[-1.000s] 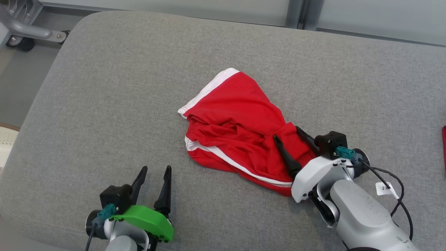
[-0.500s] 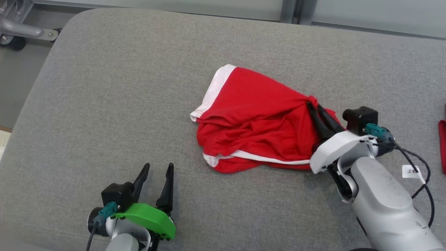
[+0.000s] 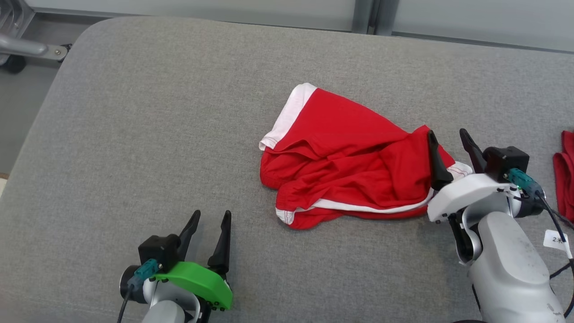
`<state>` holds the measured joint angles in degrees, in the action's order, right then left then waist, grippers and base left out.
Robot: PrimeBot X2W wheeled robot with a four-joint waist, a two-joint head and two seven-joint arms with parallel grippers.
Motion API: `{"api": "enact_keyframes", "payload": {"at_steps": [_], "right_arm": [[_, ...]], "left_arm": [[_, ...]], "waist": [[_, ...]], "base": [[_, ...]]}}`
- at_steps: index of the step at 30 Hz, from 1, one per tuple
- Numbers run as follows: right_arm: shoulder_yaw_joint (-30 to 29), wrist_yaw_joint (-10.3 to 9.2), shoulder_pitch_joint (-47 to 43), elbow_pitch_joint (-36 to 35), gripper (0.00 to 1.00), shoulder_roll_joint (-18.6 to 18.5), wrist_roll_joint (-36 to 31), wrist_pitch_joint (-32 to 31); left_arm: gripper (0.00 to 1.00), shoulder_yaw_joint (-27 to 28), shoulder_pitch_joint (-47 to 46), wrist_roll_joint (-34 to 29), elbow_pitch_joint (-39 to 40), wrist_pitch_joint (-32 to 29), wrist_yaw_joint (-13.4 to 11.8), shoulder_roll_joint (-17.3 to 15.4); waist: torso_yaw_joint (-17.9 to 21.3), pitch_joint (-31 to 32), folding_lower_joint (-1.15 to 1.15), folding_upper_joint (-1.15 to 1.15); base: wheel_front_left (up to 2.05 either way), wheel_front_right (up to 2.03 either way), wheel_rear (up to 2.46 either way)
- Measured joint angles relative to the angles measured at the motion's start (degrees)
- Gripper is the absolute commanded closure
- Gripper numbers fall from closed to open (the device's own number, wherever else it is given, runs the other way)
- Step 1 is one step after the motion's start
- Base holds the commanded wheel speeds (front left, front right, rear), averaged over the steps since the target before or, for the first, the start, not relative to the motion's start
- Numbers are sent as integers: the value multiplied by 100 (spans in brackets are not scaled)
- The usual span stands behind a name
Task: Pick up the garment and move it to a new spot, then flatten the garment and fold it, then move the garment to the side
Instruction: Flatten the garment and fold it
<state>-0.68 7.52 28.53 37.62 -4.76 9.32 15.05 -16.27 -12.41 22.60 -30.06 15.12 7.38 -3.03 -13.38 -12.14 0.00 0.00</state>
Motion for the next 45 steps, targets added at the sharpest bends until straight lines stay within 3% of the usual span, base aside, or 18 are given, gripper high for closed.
{"api": "enact_keyframes", "payload": {"at_steps": [12,20,28,30,39,45], "right_arm": [[-379,0,-1386,-1188,0,176,30,1],[-394,0,-1785,-1357,0,182,179,1],[-246,0,-1791,-1435,0,187,268,1],[-250,0,-1790,-1459,0,187,268,1],[-223,0,-1792,-1463,0,187,325,0],[134,0,-1792,-1450,0,187,494,1]], "left_arm": [[0,-477,37,302,124,0,0,7],[0,-844,63,735,-159,0,0,-5],[0,-681,33,886,-220,0,0,-82],[100,-675,3,913,-186,0,0,-80],[100,-93,-3,983,11,0,0,-157],[100,264,12,812,-29,0,0,-502]], "waist": [[571,308,0,0],[1025,400,0,0],[1349,357,0,0],[1385,325,0,0],[1286,311,0,0],[1072,375,0,0]], "base": [[0,0,0],[0,0,0],[0,0,0],[0,0,0],[0,0,0],[0,0,0]]}}
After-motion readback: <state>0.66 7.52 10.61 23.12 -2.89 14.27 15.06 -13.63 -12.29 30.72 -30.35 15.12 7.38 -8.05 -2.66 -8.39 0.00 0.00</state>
